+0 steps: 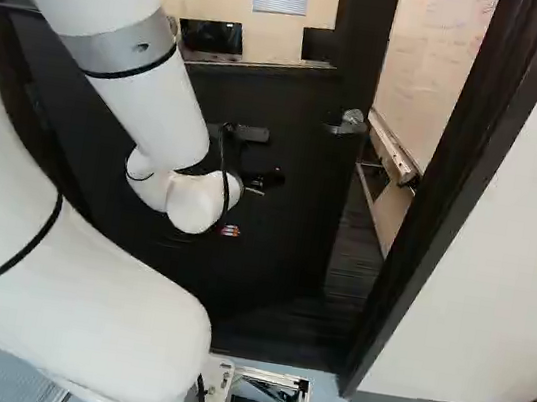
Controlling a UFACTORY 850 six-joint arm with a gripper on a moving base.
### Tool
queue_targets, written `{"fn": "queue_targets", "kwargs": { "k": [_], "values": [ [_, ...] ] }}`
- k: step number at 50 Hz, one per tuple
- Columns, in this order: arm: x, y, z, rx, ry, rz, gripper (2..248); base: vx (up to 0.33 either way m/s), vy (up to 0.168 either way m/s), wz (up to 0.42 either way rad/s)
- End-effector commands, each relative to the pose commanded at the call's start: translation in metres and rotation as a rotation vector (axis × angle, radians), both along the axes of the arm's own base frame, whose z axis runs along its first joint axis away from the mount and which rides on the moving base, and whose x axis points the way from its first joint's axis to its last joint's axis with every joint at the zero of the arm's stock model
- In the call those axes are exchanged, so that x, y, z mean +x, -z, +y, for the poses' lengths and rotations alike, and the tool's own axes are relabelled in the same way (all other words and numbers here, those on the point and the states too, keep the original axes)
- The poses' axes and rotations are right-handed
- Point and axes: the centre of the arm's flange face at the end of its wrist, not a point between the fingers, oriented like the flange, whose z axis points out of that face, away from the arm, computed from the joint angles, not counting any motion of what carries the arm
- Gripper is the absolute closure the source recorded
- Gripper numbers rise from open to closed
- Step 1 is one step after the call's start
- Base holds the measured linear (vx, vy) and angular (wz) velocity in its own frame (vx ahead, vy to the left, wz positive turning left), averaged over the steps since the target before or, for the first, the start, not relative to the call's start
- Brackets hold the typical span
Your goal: Open the door and move inside
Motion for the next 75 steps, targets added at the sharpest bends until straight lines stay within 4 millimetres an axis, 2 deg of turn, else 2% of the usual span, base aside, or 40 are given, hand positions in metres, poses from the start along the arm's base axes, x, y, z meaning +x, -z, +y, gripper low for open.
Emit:
{"fn": "queue_targets", "kwargs": {
  "k": [28,75],
  "values": [
    [0.001,0.000,0.001,0.001,-0.002,0.000,3,0.001,0.000,0.000],
    [0.020,-0.002,0.015,0.054,0.049,0.004,3,0.000,0.000,0.000]
  ]
}}
